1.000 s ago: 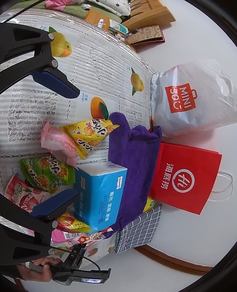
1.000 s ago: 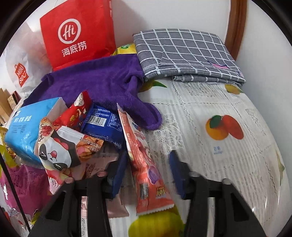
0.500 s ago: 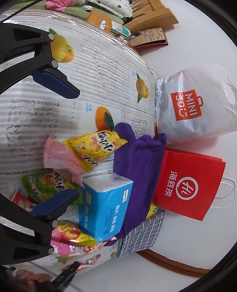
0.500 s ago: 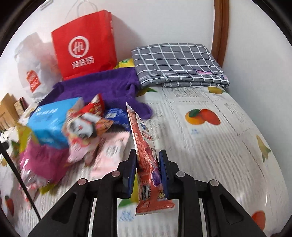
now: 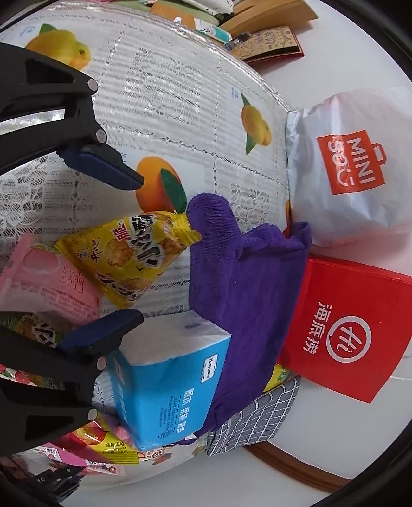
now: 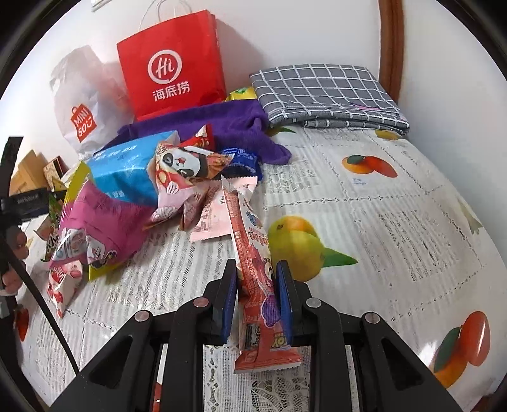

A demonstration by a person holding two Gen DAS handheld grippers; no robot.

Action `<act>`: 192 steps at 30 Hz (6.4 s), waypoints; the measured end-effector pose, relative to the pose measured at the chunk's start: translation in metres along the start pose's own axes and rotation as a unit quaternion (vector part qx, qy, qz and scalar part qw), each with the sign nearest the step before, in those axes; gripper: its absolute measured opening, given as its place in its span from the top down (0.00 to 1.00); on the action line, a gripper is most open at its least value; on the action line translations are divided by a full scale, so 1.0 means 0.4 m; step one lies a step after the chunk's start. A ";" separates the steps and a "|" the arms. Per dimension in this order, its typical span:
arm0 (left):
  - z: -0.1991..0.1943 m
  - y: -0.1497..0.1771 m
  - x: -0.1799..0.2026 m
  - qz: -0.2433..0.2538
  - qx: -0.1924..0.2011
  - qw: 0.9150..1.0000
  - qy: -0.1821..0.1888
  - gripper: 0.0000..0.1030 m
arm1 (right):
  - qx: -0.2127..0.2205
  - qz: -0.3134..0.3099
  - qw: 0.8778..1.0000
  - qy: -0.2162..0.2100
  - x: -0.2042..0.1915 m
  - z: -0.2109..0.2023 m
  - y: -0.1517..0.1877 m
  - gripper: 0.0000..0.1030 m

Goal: Organize snacks
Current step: 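Lift the red snack stick with the right tool while the left tool grasps the yellow chip bag, then carry the red stick with the right tool while the left tool carries the chip bag to the towel, then release the red stick with the right tool while the left tool releases the chip bag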

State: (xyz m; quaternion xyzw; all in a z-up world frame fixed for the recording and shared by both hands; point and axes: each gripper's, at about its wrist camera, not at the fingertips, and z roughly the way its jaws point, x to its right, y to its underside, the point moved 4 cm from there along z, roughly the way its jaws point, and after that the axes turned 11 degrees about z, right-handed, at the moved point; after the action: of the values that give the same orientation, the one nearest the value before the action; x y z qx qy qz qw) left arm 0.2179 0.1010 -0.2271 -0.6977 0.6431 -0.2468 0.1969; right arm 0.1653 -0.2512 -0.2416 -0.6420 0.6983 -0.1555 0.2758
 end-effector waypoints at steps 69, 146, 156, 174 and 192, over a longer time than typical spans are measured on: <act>-0.363 -0.210 0.193 0.053 0.093 0.991 0.079 0.61 | 0.092 -0.013 0.995 -0.028 -0.332 -0.254 -0.335 0.79; 0.115 -0.448 0.098 0.089 -0.025 0.994 0.051 0.61 | -0.068 -0.022 0.997 -0.011 -0.274 0.340 -0.556 0.79; 0.166 -0.435 0.107 0.088 -0.051 0.993 0.057 0.61 | -0.084 -0.030 0.996 -0.003 -0.267 0.361 -0.545 0.79; 0.202 -0.421 0.104 0.085 -0.070 0.992 0.061 0.61 | -0.102 -0.041 0.994 -0.005 -0.282 0.388 -0.526 0.78; 0.253 -0.407 0.107 0.084 -0.101 0.989 0.061 0.60 | -0.122 -0.042 0.992 0.003 -0.283 0.442 -0.510 0.77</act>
State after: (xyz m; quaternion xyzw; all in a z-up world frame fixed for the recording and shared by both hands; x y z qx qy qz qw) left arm 0.4108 0.0695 -0.2077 -0.6416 0.7316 -0.2050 0.1058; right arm 0.4370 -0.1420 -0.2454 -0.6988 0.6855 -0.0824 0.1872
